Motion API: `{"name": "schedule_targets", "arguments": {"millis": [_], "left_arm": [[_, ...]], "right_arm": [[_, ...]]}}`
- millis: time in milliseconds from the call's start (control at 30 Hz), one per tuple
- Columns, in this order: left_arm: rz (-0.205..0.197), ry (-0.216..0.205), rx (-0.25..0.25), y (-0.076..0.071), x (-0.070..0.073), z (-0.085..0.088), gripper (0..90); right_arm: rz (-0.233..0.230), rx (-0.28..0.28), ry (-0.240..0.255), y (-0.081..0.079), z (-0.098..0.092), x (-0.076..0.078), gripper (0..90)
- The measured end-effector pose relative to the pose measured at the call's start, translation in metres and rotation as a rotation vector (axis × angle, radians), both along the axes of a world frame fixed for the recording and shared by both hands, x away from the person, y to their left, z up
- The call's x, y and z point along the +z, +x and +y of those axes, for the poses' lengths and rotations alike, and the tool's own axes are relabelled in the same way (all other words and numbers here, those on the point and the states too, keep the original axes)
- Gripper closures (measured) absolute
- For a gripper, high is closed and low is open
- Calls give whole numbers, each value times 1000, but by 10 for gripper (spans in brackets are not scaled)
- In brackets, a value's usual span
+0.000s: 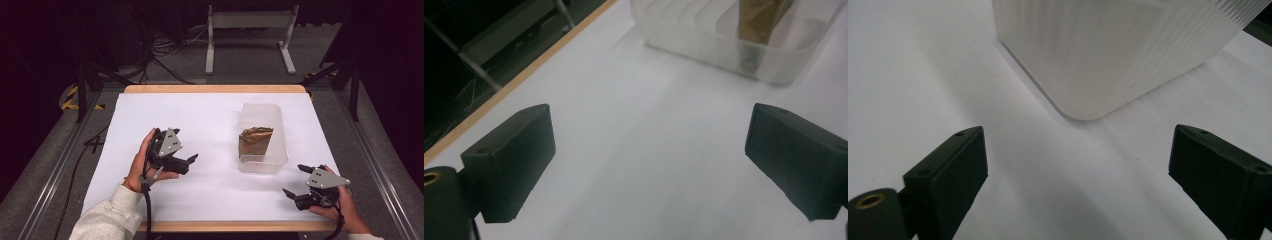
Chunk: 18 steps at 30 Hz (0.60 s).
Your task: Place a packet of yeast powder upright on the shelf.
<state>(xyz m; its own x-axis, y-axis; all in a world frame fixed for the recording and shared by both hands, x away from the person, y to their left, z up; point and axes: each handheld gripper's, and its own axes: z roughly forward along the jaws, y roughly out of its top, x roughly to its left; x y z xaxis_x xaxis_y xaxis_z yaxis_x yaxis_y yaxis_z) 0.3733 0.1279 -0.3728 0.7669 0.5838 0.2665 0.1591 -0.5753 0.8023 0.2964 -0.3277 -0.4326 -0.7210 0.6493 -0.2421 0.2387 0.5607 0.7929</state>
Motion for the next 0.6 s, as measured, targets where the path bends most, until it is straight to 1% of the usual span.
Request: {"name": "schedule_targets", "arguments": {"millis": [33,100,167,233,267,300,333,433,467,500,600], "left_arm": [[7,0,5,-1,-2,3,64],[9,13,22,-2,-7,10,63],[12,19,34,-5,-11,17,65],[24,16,49,-7,-16,25,65],[24,16,49,-7,-16,25,65],[32,14,65,-9,-21,32,65],[32,23,70,-10,-23,35,65],[49,17,92,-13,-29,46,65],[49,17,92,-13,-29,46,65],[50,20,101,-15,-31,50,65],[57,7,125,-20,-36,63,65]], "right_arm": [[1,0,0,0,0,0,92],[1,-1,1,0,0,0,92],[1,0,0,0,0,0,92],[0,0,0,0,0,0,92],[1,0,-1,0,0,0,92],[-1,-1,-1,0,0,0,92],[1,0,-1,0,0,0,92],[-1,-2,-1,0,1,0,92],[1,-1,-1,0,0,0,92],[1,-1,-1,0,0,0,92],[2,-2,-4,0,1,0,92]]}}
